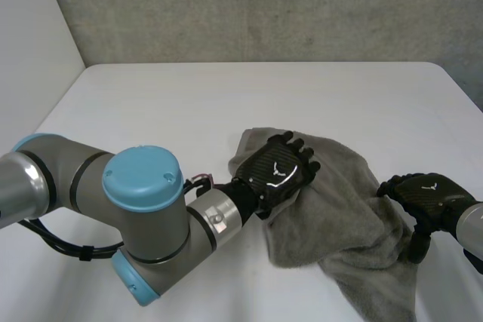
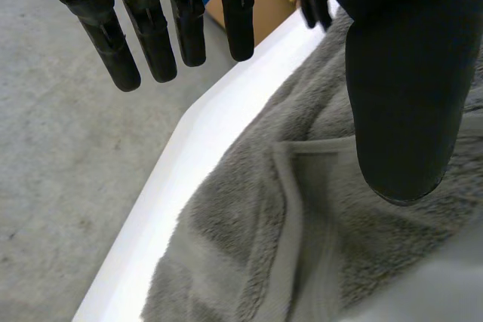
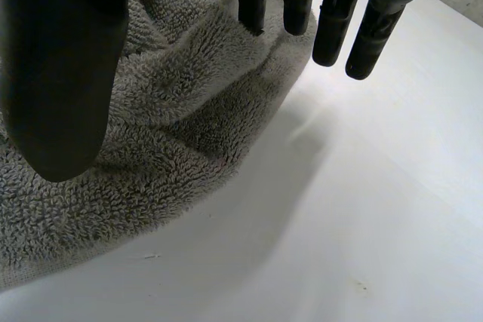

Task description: Fold the towel.

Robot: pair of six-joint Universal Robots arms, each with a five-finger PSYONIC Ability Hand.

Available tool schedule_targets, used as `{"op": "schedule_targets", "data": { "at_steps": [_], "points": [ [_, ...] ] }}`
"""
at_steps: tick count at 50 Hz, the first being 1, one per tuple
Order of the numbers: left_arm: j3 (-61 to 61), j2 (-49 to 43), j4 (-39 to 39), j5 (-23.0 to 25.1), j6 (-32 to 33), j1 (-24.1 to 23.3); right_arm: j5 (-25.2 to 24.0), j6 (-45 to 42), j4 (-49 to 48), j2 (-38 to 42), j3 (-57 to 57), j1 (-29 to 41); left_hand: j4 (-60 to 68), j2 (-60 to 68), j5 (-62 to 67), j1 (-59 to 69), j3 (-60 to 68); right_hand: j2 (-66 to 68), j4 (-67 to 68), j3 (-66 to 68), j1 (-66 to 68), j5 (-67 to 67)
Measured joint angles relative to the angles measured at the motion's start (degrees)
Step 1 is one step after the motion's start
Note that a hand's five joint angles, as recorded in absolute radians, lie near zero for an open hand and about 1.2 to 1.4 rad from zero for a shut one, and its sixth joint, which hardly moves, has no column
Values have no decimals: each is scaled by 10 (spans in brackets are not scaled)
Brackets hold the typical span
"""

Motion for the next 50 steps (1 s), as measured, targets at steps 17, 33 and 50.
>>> {"op": "schedule_targets", "data": {
  "at_steps": [17, 33, 50],
  "points": [
    [9, -62, 5, 51, 6, 10, 1, -1, -8, 1, 4, -2, 77, 77, 80, 74, 78, 0, 0, 0, 0, 0],
    [17, -84, 7, 53, 68, 11, 3, -1, -10, 4, 3, -5, 351, 355, 352, 349, 356, 0, 0, 0, 0, 0],
    [-6, -6, 1, -11, 51, 85, 19, 1, 8, 2, -11, 1, 486, 487, 477, 462, 487, 0, 0, 0, 0, 0]
  ]
}}
